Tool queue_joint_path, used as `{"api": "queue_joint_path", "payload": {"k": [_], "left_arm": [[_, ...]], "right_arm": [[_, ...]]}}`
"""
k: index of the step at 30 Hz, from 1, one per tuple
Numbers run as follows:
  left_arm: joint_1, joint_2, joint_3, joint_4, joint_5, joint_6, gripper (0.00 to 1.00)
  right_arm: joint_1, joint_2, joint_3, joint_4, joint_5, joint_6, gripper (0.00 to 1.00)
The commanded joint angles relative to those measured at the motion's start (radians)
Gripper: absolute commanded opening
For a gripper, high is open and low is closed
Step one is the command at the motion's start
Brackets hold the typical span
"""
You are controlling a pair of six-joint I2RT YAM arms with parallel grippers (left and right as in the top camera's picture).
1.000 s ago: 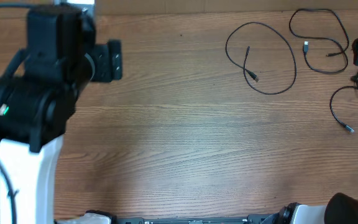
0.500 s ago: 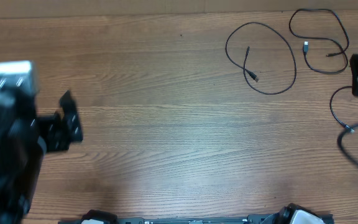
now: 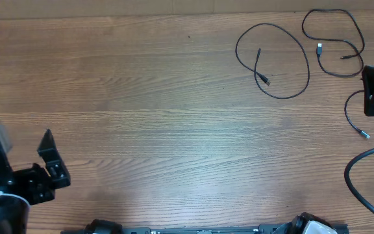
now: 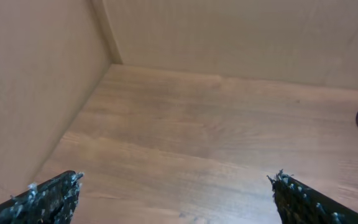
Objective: Untangle cables
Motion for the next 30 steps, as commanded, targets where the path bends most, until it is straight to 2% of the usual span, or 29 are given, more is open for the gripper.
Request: {"api": "queue_joint_path", "payload": {"k": [1, 5, 30], "left_arm": [[-0.019, -0.073, -0.124, 0.062, -0.017, 0.004, 1.0], [-0.041, -0.114, -0.196, 0.115, -0.018, 0.032, 1.0], [-0.041, -0.105, -0.199, 0.113, -0.017, 0.031, 1.0]], "right_arm": [[-0.002, -0.004, 0.007, 0.006, -0.026, -0.003, 1.0], [-0.002, -0.004, 0.007, 0.012, -0.065, -0.003, 1.0], [-0.002, 0.001, 0.007, -0.011, -0.103, -0.003, 1.0]]}}
